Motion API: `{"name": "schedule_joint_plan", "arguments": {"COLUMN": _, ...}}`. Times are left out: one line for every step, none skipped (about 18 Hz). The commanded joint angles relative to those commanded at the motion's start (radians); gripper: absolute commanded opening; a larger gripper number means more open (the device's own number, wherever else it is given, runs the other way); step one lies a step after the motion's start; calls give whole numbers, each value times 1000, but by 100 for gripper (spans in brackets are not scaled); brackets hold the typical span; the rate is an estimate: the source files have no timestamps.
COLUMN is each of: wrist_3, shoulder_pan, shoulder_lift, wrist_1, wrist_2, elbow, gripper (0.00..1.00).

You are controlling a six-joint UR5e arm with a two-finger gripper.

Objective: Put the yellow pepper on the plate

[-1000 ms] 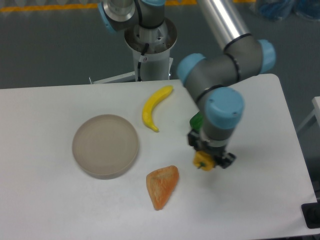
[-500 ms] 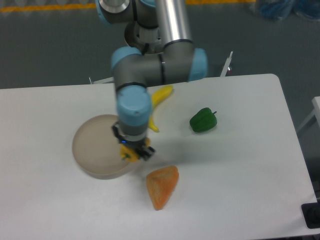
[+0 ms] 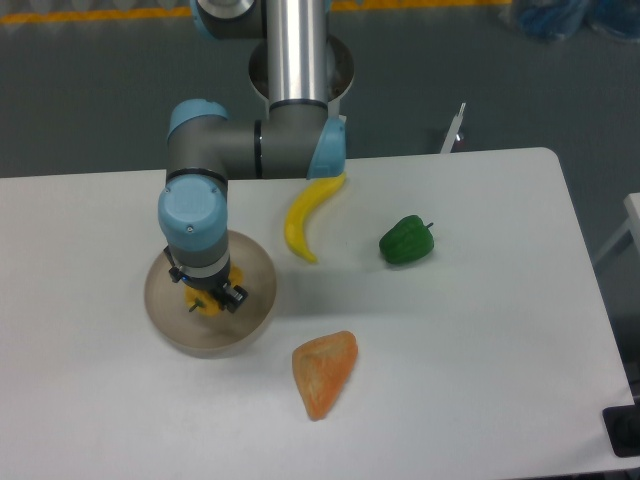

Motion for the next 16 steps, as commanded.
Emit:
{"name": "schedule_joint_plan", "arguments": {"wrist_3": 0, "shoulder_pan": 2, "shoulder_lift": 2, "wrist_1": 0, "wrist_2": 2, "elbow": 2, "gripper": 100}}
{"name": "schedule_joint_plan", "arguments": {"wrist_3": 2, "shoulder_pan": 2, "shoulder_lift": 6, "wrist_1": 0, "wrist_2": 2, "elbow": 8, "gripper": 100}}
{"name": "schedule_joint_plan", "arguments": {"wrist_3": 2, "shoulder_pan": 2, "shoulder_lift": 8, "wrist_1": 0, "wrist_2": 2, "elbow": 12, "gripper": 100}}
{"name": "schedule_joint_plan", "arguments": {"wrist_3": 2, "shoulder_pan": 2, "shoulder_lift": 9, "wrist_1": 0, "wrist_2": 3, "elbow": 18, "gripper": 100}}
{"name": "schedule_joint_plan", "arguments": {"wrist_3": 2, "shoulder_pan": 2, "shoulder_lift": 14, "wrist_1": 2, "wrist_2": 6, "elbow": 20, "gripper": 100}}
{"name": "schedule_joint_plan", "arguments": {"wrist_3": 2, "shoulder_pan": 2, "shoulder_lift": 20, "wrist_1": 0, "wrist_2": 17, "elbow": 26, "gripper": 100}}
{"name": "schedule_joint_plan", "arguments": {"wrist_3": 0, "shoulder_pan": 2, "shoulder_lift": 28, "wrist_1": -1, "wrist_2": 26, "elbow": 31, "gripper": 100}}
{"name": "schedule_joint_plan", "arguments": {"wrist_3": 0, "shoulder_pan": 9, "shoulder_lift": 32, "wrist_1": 3, "wrist_2": 29, "elbow": 43, "gripper": 100}}
{"name": "schedule_joint_plan", "arguments": {"wrist_3": 2, "shoulder_pan": 24, "shoulder_lift": 38, "wrist_1": 2, "wrist_2": 31, "elbow": 55, "gripper": 100}}
{"name": "schedule_joint_plan", "arguments": {"wrist_3": 8, "shoulder_pan": 58, "shoulder_lift": 47, "wrist_1": 3, "wrist_2": 31, "elbow": 57, "gripper": 100}}
{"name": "schedule_joint_plan", "arguments": {"wrist_3": 15, "shoulder_pan": 96, "shoulder_lift": 61, "wrist_1": 8, "wrist_2": 32, "elbow": 60, "gripper": 100}}
{"name": "schedule_joint_plan", "arguments": {"wrist_3": 24, "shoulder_pan": 162, "shoulder_lift": 69, "wrist_1": 11, "wrist_2": 38, "elbow": 75, "gripper": 100}}
{"name": "schedule_joint_plan", "arguments": {"wrist_3": 66, "shoulder_pan": 205, "shoulder_lift": 71, "wrist_1": 11, "wrist_2": 38, "elbow": 86, "gripper": 100}}
{"name": "schedule_joint_plan", "arguments": {"wrist_3": 134, "shoulder_pan": 250, "shoulder_lift": 69, "wrist_1": 9, "wrist_2": 40, "elbow": 92, "gripper": 100}}
{"name": "schedule_joint_plan", "arguments": {"wrist_3": 202, "shoulder_pan": 291, "shoulder_lift": 58, "wrist_1": 9, "wrist_2": 40, "elbow": 103, "gripper": 100}}
{"name": "schedule_joint_plan", "arguments": {"wrist_3": 271, "shoulder_pan": 326, "shoulder_lift": 43, "wrist_1": 11, "wrist_2": 43, "elbow": 112, "gripper": 100}}
